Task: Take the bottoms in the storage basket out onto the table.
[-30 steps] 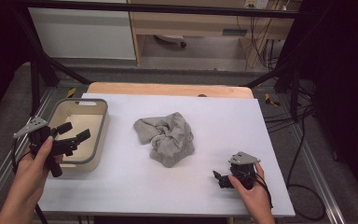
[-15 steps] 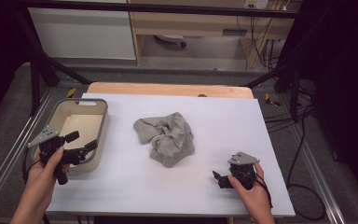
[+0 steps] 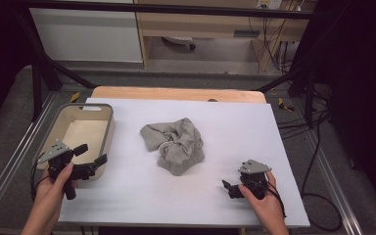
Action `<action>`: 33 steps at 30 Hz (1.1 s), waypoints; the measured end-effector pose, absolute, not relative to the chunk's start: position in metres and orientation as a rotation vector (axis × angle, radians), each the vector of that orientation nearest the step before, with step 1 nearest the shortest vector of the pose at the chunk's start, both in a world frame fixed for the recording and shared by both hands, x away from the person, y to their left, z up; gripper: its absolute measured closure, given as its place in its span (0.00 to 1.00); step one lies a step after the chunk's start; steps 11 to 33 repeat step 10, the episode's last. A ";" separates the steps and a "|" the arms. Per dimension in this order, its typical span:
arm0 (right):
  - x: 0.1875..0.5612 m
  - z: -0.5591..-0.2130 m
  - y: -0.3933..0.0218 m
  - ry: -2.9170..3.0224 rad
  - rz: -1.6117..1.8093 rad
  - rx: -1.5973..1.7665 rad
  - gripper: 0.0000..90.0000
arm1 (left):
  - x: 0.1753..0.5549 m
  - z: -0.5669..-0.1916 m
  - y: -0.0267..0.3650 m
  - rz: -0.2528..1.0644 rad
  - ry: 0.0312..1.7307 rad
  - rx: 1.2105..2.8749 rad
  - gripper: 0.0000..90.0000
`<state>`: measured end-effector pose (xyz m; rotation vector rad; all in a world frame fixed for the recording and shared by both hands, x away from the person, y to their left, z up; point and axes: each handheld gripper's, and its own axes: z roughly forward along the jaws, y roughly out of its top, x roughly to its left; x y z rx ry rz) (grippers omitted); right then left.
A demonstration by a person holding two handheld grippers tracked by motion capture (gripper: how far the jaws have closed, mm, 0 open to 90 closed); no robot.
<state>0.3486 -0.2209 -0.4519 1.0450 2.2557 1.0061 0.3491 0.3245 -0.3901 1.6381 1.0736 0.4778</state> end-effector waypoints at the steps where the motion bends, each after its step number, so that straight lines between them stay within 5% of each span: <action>1: 0.348 -0.452 -0.220 2.257 1.007 1.039 0.03 | 0.349 -0.392 0.327 0.465 1.082 1.622 0.07; 33: 0.347 -0.451 -0.219 2.267 1.002 1.023 0.03 | 0.350 -0.397 0.330 0.447 1.114 1.601 0.07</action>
